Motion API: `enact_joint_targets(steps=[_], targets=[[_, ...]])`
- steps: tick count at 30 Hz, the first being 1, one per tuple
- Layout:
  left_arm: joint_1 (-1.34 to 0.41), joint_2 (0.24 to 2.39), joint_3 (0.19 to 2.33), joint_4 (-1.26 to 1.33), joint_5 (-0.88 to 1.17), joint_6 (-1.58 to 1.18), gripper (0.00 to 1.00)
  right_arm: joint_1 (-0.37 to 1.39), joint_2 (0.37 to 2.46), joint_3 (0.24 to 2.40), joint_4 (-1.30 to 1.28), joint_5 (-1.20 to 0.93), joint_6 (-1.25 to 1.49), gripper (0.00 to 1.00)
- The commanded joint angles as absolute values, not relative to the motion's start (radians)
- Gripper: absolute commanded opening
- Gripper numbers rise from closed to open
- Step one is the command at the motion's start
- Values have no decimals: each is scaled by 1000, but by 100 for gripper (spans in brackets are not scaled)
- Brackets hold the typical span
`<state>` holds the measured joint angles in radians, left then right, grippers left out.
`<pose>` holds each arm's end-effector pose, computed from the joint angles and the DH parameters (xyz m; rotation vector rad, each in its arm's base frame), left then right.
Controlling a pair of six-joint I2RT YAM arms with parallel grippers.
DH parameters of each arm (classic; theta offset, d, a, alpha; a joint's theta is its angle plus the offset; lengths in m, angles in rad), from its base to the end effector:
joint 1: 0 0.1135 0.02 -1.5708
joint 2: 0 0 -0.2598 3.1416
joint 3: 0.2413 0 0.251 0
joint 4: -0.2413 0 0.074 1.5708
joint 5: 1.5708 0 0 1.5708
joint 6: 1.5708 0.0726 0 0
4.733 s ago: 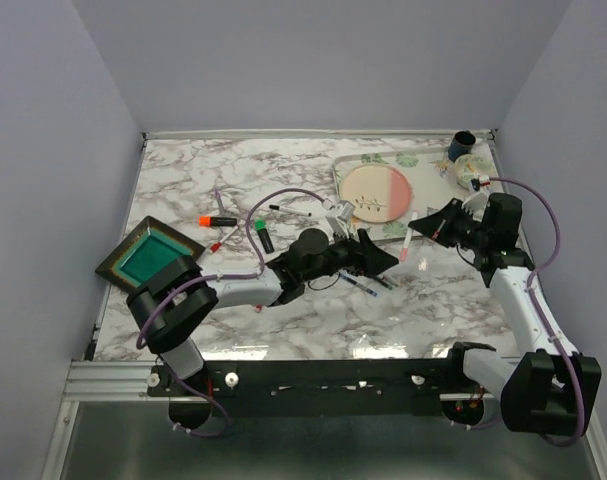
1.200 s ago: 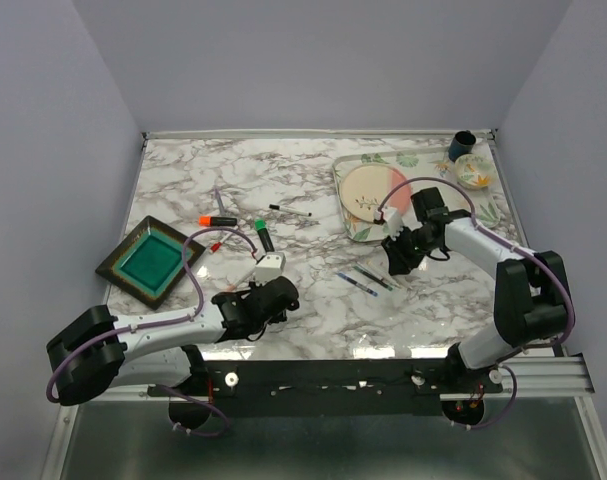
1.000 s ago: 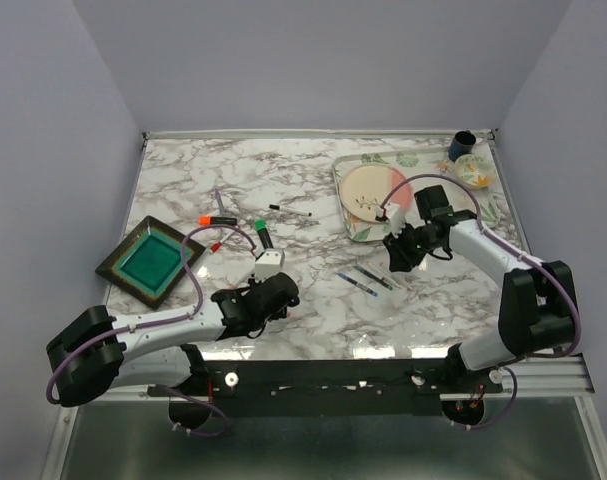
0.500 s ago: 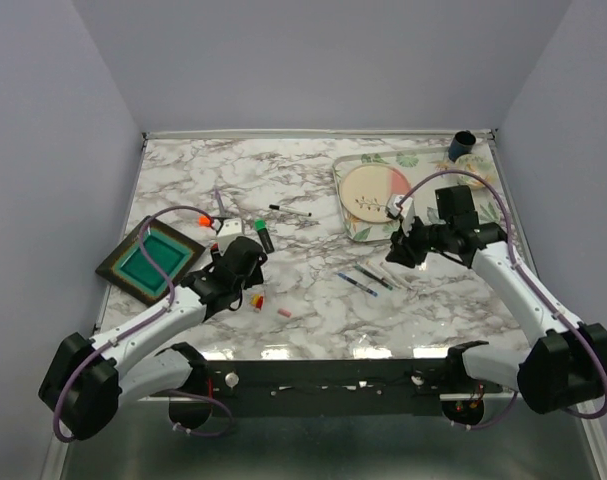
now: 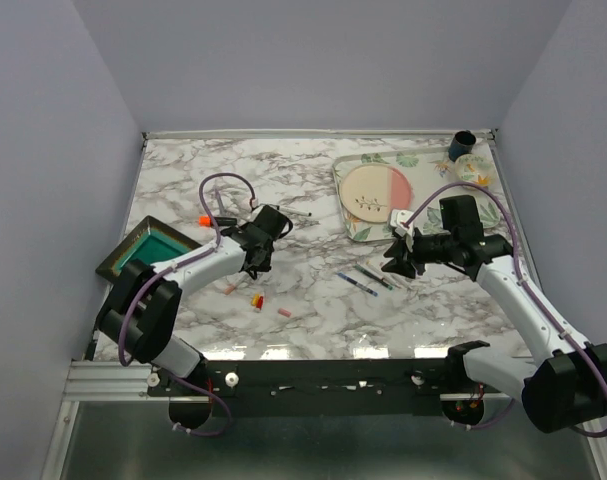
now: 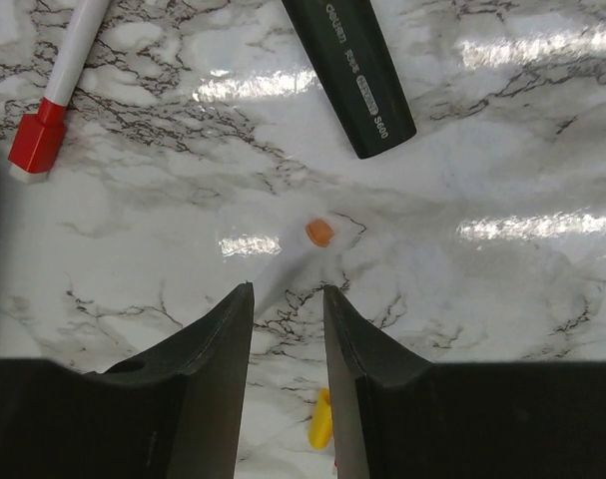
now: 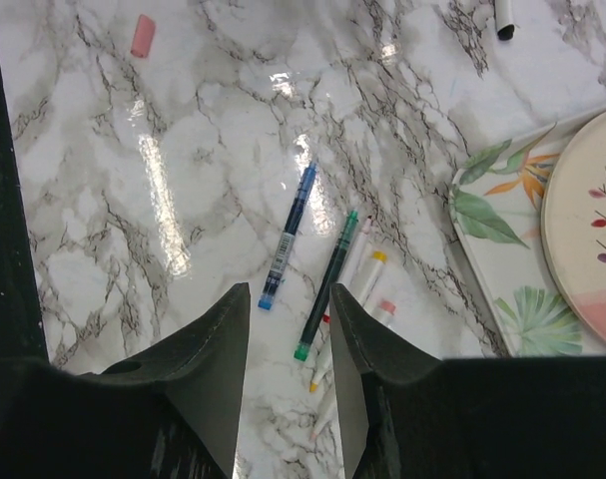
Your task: Open the pen caps
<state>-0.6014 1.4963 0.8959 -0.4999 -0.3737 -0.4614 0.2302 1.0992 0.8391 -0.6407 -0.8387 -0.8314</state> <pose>0.2622 -0.1478 0.1582 0.0631 2.5523 0.1059 0.2107 0.1048 0.2442 -1.3962 1.7099 0.7040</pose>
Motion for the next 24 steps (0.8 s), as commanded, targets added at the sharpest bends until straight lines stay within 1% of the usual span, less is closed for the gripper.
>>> enact_joint_targets(steps=[1, 7, 15, 22, 24], targets=[[-571, 1534, 931, -577, -321, -391, 43, 235, 1068, 825, -660, -887, -864, 45], [-549, 1594, 942, -592, -276, -387, 44, 235, 1075, 831, -666, -891, -862, 45], [-519, 1618, 924, -612, -298, -439, 44, 236, 1066, 828, -666, -893, -862, 45], [-489, 1611, 867, -575, -253, -486, 35, 236, 1062, 830, -666, -905, -853, 45], [-489, 1605, 850, -565, -255, -505, 32, 236, 1058, 830, -670, -913, -851, 45]])
